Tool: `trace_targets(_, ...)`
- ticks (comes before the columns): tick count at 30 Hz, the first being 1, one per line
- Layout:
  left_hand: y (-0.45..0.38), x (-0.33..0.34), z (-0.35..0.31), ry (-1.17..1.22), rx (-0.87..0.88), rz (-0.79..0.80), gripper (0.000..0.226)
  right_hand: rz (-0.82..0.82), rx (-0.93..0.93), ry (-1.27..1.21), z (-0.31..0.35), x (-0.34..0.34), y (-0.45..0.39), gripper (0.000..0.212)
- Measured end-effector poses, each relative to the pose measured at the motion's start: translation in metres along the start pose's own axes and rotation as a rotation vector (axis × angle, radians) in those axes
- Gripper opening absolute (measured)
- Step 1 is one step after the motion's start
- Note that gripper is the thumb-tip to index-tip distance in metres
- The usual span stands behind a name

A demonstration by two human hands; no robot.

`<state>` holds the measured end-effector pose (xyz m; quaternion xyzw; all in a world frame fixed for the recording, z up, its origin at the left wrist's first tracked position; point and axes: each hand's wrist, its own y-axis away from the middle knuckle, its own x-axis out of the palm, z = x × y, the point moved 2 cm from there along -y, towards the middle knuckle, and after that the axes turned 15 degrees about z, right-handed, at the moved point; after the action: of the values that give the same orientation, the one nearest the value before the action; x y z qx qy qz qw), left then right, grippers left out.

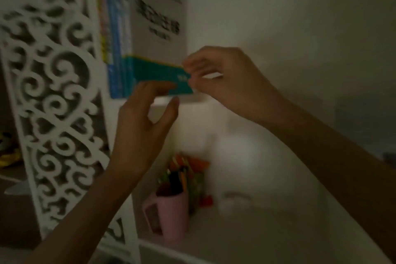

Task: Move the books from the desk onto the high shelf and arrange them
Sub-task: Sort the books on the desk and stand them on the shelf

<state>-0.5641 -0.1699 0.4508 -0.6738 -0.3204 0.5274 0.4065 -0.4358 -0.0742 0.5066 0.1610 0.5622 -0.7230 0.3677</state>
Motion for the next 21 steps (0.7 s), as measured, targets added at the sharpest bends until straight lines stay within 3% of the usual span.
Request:
trace_targets(4,0.075,0.074,-0.055,0.35,-0.036,0.306,0.018,-0.015,0.16,-0.035,-0.006,-0.001,0.138,0.025)
trace_targets(9,0.194,0.197,-0.111,0.715,-0.222,0.778,0.009,0.033,0.725,-0.002,-0.061,0.02,0.335,0.028)
trace_targets(13,0.282,0.291,-0.154,0.785,-0.361,1.173,0.012,0.067,1.167,0.007,-0.107,0.02,0.495,0.024)
trace_targets(18,0.324,0.375,-0.196,0.722,-0.435,1.33,0.021,-0.014,1.571,-0.099,-0.148,0.014,0.639,0.017)
trace_targets(21,0.351,0.422,-0.207,0.625,-0.502,1.4,0.04,-0.083,1.779,-0.207,-0.164,0.029,0.682,0.015)
